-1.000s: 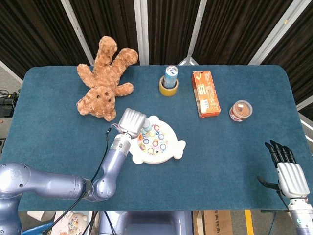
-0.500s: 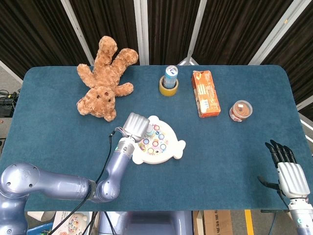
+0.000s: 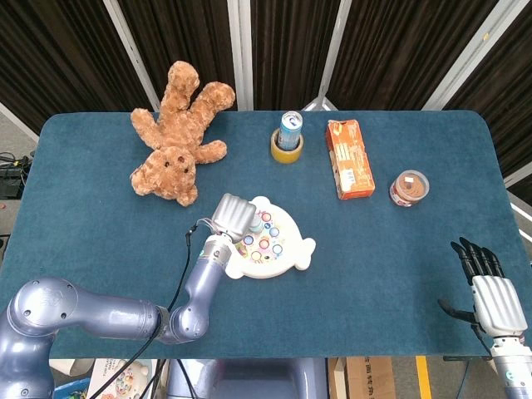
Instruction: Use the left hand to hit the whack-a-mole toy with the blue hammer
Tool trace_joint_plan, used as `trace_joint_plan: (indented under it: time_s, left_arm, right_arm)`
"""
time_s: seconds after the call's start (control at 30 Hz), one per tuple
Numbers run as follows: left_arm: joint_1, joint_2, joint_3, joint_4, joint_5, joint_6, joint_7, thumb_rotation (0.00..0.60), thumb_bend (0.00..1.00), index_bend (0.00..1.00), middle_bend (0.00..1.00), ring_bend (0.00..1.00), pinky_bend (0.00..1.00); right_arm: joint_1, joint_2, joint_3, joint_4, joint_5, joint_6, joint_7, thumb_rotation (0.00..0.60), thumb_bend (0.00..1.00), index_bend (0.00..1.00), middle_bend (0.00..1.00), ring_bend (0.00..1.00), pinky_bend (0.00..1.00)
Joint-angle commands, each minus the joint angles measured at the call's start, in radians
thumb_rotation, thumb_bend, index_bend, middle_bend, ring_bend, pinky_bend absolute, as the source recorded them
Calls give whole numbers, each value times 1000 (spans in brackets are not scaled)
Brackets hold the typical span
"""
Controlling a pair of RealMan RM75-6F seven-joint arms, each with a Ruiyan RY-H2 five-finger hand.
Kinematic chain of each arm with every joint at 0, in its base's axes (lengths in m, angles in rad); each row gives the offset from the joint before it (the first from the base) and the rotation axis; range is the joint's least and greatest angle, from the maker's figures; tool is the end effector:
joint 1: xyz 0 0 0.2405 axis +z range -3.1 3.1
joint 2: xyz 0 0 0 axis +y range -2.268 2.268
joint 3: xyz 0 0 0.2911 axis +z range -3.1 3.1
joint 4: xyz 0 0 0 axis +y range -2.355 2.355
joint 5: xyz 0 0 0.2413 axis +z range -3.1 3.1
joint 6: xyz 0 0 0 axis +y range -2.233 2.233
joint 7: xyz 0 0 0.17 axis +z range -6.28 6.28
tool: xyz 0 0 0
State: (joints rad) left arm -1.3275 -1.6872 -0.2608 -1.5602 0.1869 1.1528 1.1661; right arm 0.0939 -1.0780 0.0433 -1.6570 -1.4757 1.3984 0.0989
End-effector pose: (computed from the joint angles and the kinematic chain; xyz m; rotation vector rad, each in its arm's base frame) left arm 0.0055 0.4241 -0.1002 -1.9533 -0.6624 -0.4820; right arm -0.3561 -0.2126 0.1427 1.3803 -1.0580 0.9213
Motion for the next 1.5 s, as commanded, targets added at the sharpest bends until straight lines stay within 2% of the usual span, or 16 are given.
trace_joint_plan:
  time_s: [0.03,0.5,0.67,0.8,1.0,1.13,1.3,1.5]
  left_arm:
    - [-2,-4,4,4,-2,-3,5,600,652,679,533,423,550]
    - [0,23,-8,-54,7,34,2,600,652,677,532,423,551]
    - [15,82,-32,-138,25,76,-20,600,652,676,532,423,550]
    - [52,146,-33,-229,47,108,-56,600,651,674,532,423,550]
    - [155,266,53,-368,141,140,-128,600,651,672,532,423,550]
    - [227,324,114,-405,206,138,-196,600,651,670,532,423,550]
    - [336,385,218,-398,327,102,-313,600,650,668,532,423,550]
    - [416,406,298,-325,414,36,-410,600,650,660,532,423,550]
  right_arm:
    - [0,0,0,0,1,-1,1,600,194,0,0,0,0]
    - [-2,1,-2,2,-3,3,1,600,193,0,0,0,0]
    - [-3,2,-1,6,-3,4,4,600,193,0,0,0,0]
    - [-3,3,0,10,1,3,5,600,192,0,0,0,0]
    - [-5,-2,-3,13,-6,9,-11,600,193,0,0,0,0]
    - [-5,-5,-1,14,-3,10,-18,600,193,0,0,0,0]
    - [-6,-9,-3,14,-6,12,-33,600,193,0,0,0,0]
    - [-6,-13,-2,14,-3,11,-40,600,193,0,0,0,0]
